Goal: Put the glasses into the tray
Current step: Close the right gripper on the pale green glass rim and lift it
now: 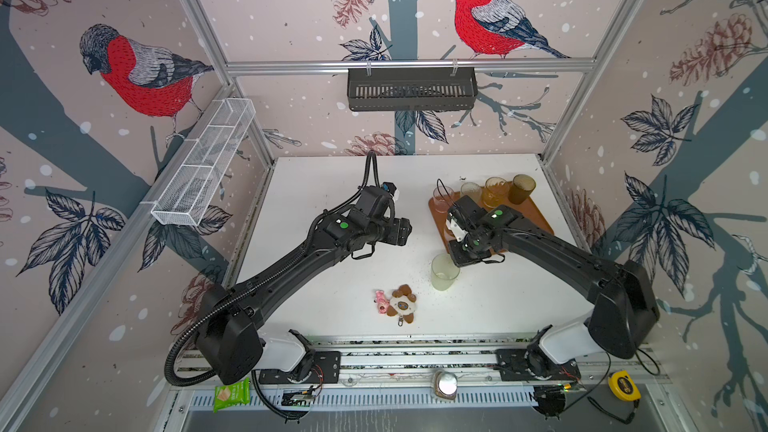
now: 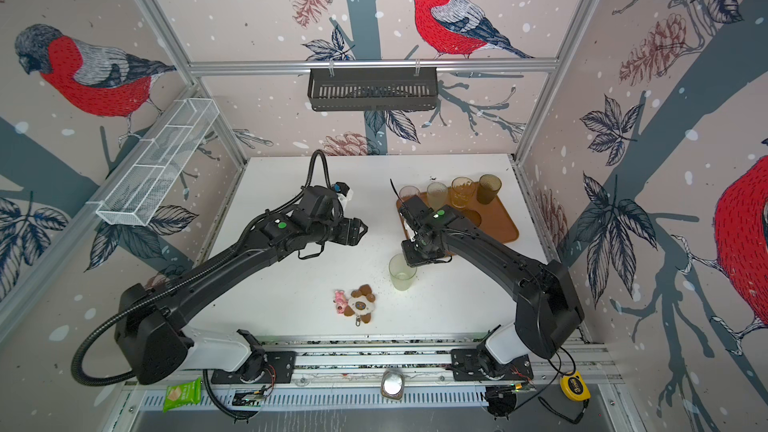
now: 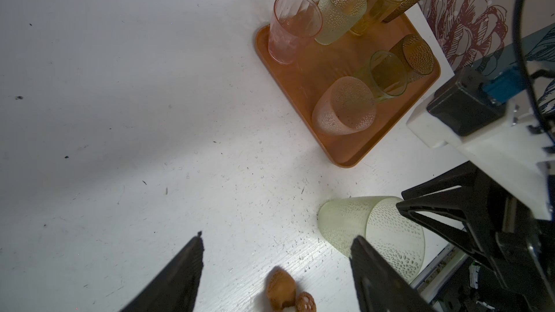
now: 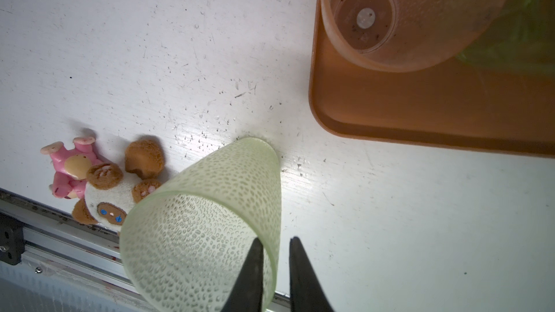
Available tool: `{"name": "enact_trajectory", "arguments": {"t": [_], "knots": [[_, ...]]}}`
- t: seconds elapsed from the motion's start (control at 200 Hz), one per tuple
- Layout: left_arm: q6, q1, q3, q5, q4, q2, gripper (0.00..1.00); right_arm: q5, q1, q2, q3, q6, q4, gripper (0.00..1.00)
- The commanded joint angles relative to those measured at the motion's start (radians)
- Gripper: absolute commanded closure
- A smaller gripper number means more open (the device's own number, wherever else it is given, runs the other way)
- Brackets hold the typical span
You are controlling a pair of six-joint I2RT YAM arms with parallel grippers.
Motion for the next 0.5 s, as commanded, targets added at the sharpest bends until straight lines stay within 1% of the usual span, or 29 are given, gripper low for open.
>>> {"name": "enact_trajectory", "arguments": {"t": [0.0, 0.495], "knots": [[0.018, 0.004, 0.008, -0.001, 0.026, 0.002, 0.22, 0.019, -0.001, 0.006, 0.003, -0.017, -0.015, 0.83], [0.021, 0.007, 0.011, 0.001, 0.032, 0.002, 0.22, 0.032, -0.008, -0.011, 0.004, -0.017, -0.027, 0.90]]}}
